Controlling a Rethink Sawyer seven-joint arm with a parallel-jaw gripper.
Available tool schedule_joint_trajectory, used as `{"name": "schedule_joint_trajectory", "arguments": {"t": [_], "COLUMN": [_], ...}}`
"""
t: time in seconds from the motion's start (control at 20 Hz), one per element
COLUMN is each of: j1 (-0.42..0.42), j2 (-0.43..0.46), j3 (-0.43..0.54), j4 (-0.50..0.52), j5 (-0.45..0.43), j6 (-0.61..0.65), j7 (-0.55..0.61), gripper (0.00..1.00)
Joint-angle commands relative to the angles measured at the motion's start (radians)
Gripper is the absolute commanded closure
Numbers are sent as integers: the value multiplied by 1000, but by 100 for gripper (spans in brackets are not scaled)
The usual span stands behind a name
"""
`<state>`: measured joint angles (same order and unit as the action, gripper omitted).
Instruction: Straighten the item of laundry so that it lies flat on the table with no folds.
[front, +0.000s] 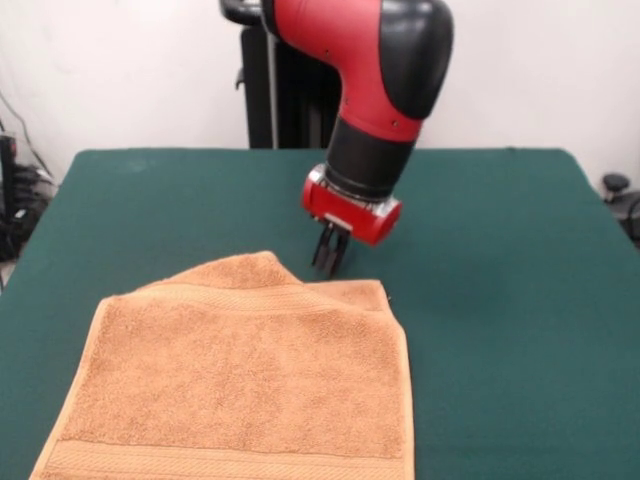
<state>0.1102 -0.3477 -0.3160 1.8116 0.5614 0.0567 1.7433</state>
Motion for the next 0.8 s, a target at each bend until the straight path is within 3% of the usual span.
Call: {"name": "schedule_joint_trajectory", "arguments": {"t": [0.05, 0.2, 0.5, 0.8], "j1": [59, 42, 13, -191], "j2": [-78, -112, -101, -62], "j3": [89, 105, 125, 293], "j4": [167, 203, 202, 150], "j5": [108, 122, 118, 10], "j6": [266, 293, 200, -74], "j7": [389, 377, 310, 225], "gripper": [100, 100, 100, 100]}}
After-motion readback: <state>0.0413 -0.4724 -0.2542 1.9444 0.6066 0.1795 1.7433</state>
